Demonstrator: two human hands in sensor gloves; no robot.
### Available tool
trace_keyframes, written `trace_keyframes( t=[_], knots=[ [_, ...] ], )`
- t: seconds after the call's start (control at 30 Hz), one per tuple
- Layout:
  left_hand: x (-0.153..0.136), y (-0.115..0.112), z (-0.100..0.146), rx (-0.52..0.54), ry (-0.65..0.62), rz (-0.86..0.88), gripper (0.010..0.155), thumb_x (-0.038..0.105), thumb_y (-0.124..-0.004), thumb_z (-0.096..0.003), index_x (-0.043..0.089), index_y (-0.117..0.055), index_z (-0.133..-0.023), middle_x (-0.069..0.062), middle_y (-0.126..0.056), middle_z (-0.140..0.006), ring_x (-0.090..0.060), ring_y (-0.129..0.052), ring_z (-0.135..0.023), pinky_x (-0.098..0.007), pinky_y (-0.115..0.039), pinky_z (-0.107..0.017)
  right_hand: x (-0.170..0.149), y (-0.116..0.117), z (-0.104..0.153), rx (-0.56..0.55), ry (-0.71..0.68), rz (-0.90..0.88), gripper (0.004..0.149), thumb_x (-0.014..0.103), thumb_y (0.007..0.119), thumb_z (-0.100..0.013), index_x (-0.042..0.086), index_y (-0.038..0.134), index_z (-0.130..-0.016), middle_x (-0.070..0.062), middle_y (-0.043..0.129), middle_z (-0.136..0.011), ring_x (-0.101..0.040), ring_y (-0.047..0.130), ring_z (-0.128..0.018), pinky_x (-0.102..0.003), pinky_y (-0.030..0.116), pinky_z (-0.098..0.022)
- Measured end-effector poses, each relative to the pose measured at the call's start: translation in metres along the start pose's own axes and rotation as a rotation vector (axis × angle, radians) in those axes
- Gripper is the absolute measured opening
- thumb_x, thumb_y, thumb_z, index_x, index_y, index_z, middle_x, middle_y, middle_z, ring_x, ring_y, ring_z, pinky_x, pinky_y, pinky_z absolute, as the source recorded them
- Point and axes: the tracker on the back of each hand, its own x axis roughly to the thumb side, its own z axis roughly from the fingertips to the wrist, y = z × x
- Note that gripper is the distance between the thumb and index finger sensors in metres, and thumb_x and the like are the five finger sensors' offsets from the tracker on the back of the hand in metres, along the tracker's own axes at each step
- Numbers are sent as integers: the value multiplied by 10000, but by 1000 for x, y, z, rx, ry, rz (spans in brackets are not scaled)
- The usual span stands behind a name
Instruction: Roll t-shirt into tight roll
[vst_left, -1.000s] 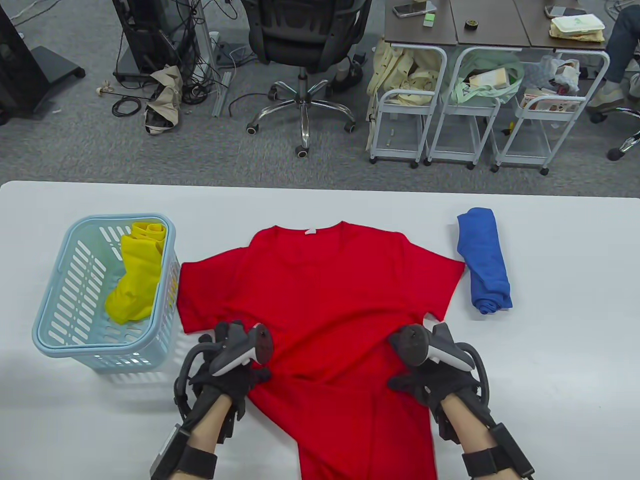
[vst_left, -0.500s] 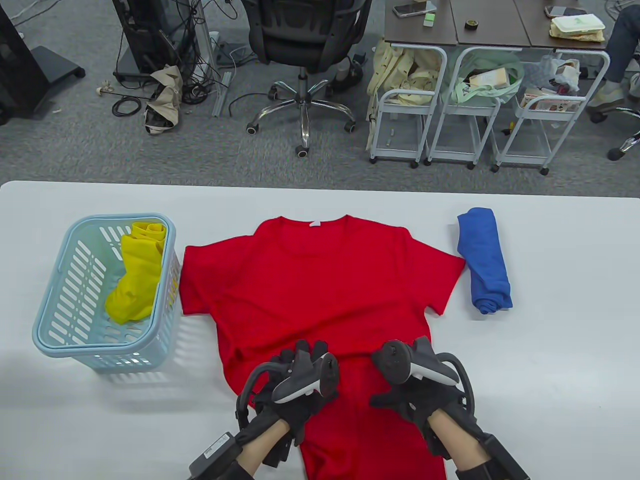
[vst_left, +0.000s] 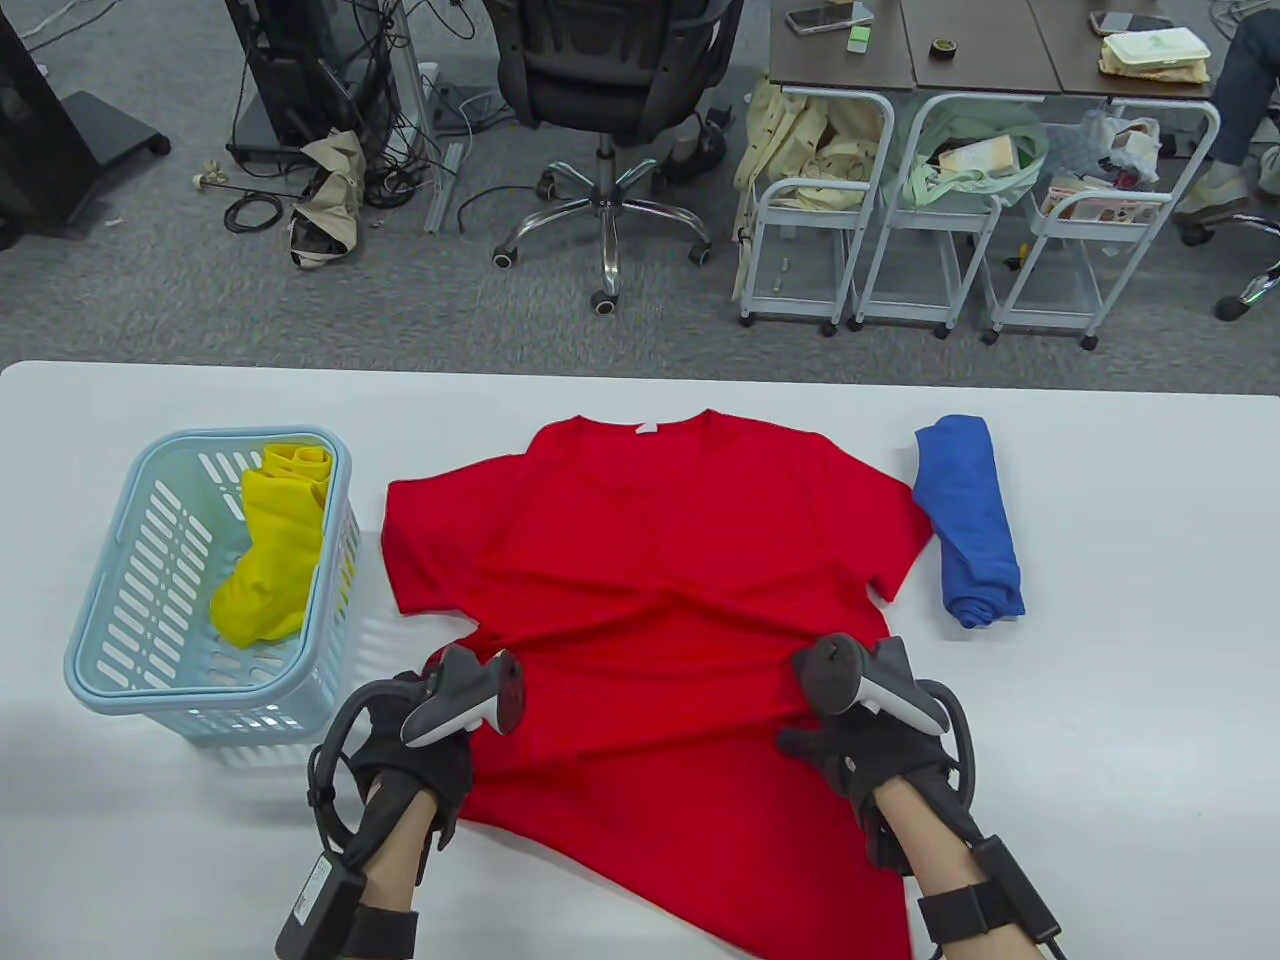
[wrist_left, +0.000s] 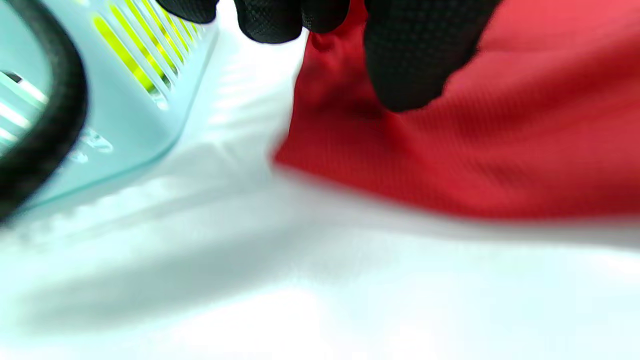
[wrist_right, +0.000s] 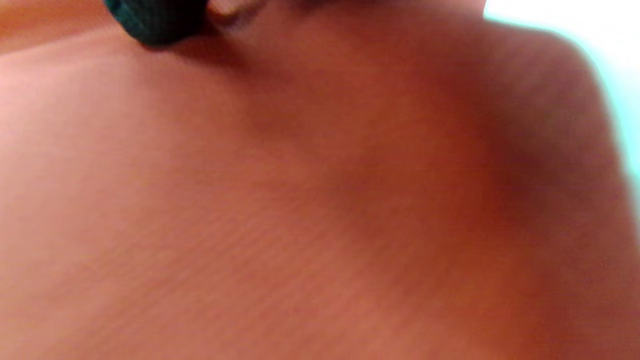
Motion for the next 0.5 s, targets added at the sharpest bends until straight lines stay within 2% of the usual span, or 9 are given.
trace_keyframes(
  t=[0.07, 0.13, 0.2, 0.23, 0.3, 0.33, 0.4, 0.47, 0.5],
  knots=[
    [4, 12, 12, 94, 13, 19, 644, 281, -676, -565, 337, -400, -1145, -101, -412, -1255, -300, -693, -1049, -510, -621, -755, 8, -2, 10, -1, 12, 86, 793, 510, 635, -573, 192, 196, -1152, -151, 98, -1171, -442, 103, -1080, -574, 267, -746],
    [11, 18, 20, 190, 13, 66, 593, 294, -618, -584, 355, -429, -1142, -114, -433, -1253, -290, -733, -1003, -478, -656, -727, 20, -4, 21, -32, -52, 92, 805, 531, 621, -571, 192, 184, -1156, -156, 90, -1174, -446, 94, -1082, -577, 270, -746],
    [23, 19, 22, 289, -9, 134, 560, 433, -563, -591, 346, -489, -1140, -118, -524, -1234, -282, -803, -934, -450, -704, -687, 34, -3, 28, -17, -138, 66, 817, 555, 628, -564, 194, 205, -1163, -155, 117, -1184, -447, 113, -1089, -579, 287, -748],
    [31, 16, 19, 307, -40, 173, 580, 508, -543, -580, 334, -527, -1133, -114, -579, -1216, -275, -830, -899, -439, -722, -671, 41, 0, 30, 5, -188, 60, 821, 568, 636, -558, 197, 226, -1165, -148, 147, -1191, -446, 141, -1096, -579, 302, -749],
    [46, 8, 8, 251, -91, 198, 651, 602, -509, -552, 326, -515, -1141, -115, -574, -1216, -284, -810, -913, -452, -707, -684, 53, 10, 28, 66, -240, 78, 851, 595, 649, -544, 199, 225, -1167, -144, 157, -1195, -446, 148, -1098, -583, 308, -749],
    [54, 1, -1, 204, -105, 194, 687, 621, -501, -546, 316, -457, -1160, -123, -519, -1235, -308, -756, -968, -480, -674, -713, 56, 18, 24, 99, -233, 121, 872, 614, 651, -534, 198, 219, -1169, -150, 153, -1191, -449, 149, -1097, -586, 307, -748],
    [61, -8, -16, 118, -126, 150, 763, 621, -519, -543, 293, -247, -1177, -138, -299, -1265, -388, -548, -1048, -544, -552, -772, 56, 25, 16, 170, -194, 189, 959, 665, 612, -527, 220, -2, -1114, -134, -71, -1124, -436, -32, -1046, -593, 213, -741],
    [59, -11, -22, 85, -160, 128, 787, 595, -504, -549, 255, -147, -1162, -154, -146, -1245, -410, -380, -1087, -586, -450, -797, 49, 23, 7, 166, -160, 173, 972, 700, 575, -515, 237, -61, -1084, -120, -126, -1097, -425, -84, -1025, -595, 165, -732],
    [56, -10, -22, 66, -205, 172, 811, 579, -543, -550, 248, -116, -1155, -161, -120, -1239, -439, -313, -1114, -601, -430, -799, 46, 21, 4, 166, -148, 143, 962, 696, 579, -520, 245, -57, -1084, -110, -129, -1098, -417, -91, -1025, -592, 156, -731]
  ],
)
